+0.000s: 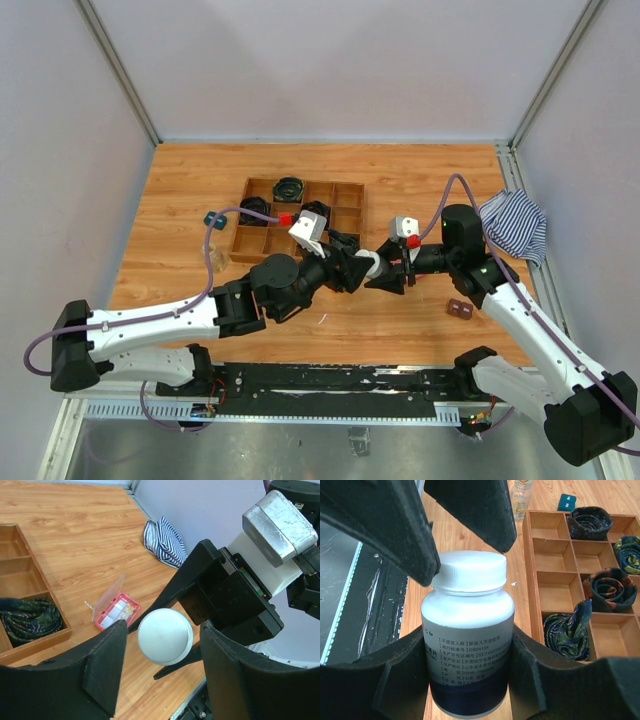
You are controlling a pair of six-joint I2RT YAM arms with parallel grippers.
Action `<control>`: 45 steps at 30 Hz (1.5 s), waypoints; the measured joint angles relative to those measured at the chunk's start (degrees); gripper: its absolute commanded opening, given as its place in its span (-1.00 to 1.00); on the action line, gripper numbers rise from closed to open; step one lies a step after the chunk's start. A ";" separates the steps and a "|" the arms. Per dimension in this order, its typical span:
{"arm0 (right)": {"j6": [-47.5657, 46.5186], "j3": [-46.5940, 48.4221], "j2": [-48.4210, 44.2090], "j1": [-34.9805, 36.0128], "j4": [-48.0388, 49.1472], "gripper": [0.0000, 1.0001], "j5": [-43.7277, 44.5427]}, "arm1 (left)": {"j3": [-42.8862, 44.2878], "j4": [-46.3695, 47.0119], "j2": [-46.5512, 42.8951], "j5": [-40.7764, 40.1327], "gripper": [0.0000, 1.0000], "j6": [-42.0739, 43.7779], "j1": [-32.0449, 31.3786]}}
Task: Sort the pills into containers
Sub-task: Screw the lid of the pill bottle onto the pill bottle.
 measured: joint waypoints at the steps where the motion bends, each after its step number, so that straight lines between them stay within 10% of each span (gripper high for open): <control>1: -0.02 0.00 0.00 0.00 0.00 -0.99 0.00 | 0.09 0.02 0.26 0.20 0.23 -0.04 0.00; 13: 0.00 0.00 0.00 0.00 0.00 -0.99 -0.02 | 0.17 0.11 0.79 0.98 -0.08 -0.11 0.00; 45: 0.02 0.00 -0.15 0.00 0.00 -0.99 -0.50 | -0.98 1.40 -0.02 3.61 0.03 -0.28 0.07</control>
